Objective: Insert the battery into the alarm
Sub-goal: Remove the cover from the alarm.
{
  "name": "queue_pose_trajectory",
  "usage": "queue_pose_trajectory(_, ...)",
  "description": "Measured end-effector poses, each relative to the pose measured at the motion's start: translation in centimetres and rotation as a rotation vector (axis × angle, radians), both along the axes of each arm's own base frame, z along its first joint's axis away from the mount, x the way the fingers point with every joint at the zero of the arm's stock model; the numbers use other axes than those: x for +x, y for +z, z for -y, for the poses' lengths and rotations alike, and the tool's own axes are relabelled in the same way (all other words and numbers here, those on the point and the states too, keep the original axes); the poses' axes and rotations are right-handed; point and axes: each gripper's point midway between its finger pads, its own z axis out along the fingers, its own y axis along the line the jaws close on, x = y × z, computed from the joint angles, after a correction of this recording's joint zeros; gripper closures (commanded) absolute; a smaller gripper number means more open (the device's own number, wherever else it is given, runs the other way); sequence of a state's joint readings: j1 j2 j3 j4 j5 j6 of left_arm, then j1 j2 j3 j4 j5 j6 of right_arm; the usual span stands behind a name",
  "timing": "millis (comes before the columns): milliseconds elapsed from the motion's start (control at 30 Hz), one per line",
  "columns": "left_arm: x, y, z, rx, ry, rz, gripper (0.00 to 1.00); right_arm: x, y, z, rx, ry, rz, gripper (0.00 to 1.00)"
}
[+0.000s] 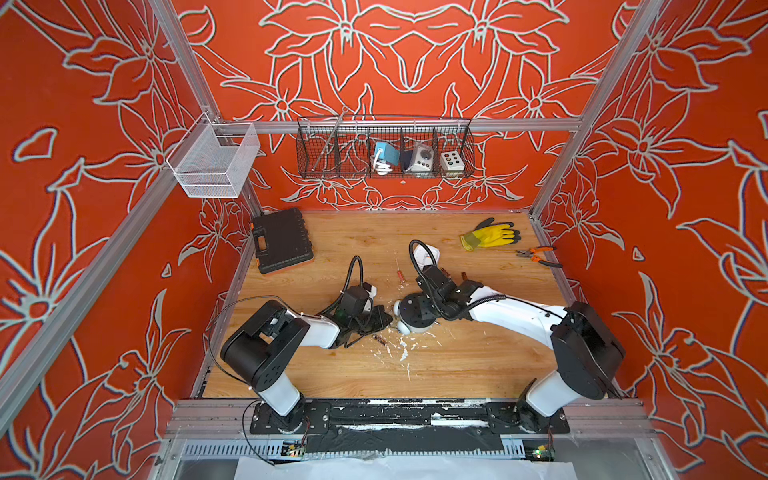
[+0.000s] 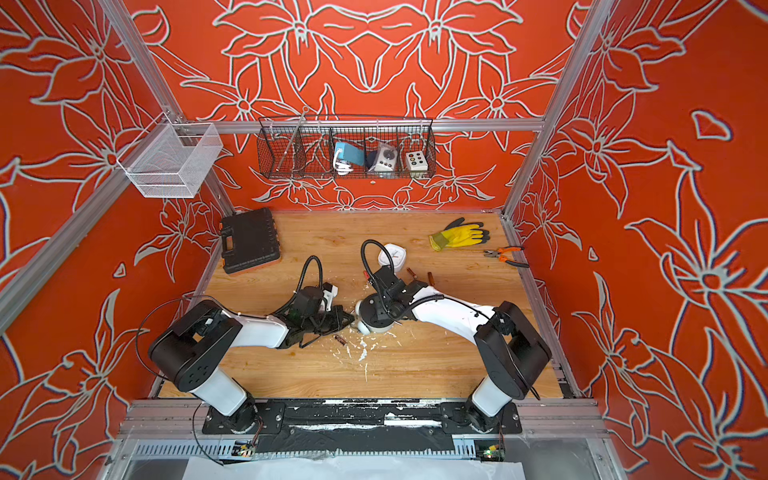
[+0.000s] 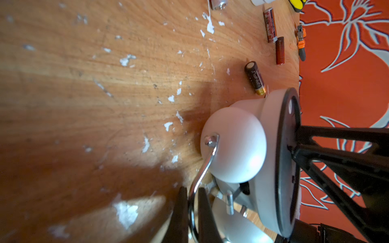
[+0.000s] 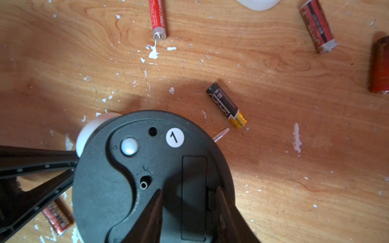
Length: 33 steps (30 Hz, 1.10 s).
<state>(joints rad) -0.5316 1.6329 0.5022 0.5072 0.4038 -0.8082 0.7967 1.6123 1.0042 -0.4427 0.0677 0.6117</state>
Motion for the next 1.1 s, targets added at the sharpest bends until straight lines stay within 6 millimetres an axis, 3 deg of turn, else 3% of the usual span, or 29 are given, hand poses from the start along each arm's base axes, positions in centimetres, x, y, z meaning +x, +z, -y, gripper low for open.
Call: queue_pose_trajectory(1100,0.4,-0.2,-0.5,0.014,0.023,-0.002,1.00,1.0,1.4,-0.7,0.337,0.006,-0.049,0.60)
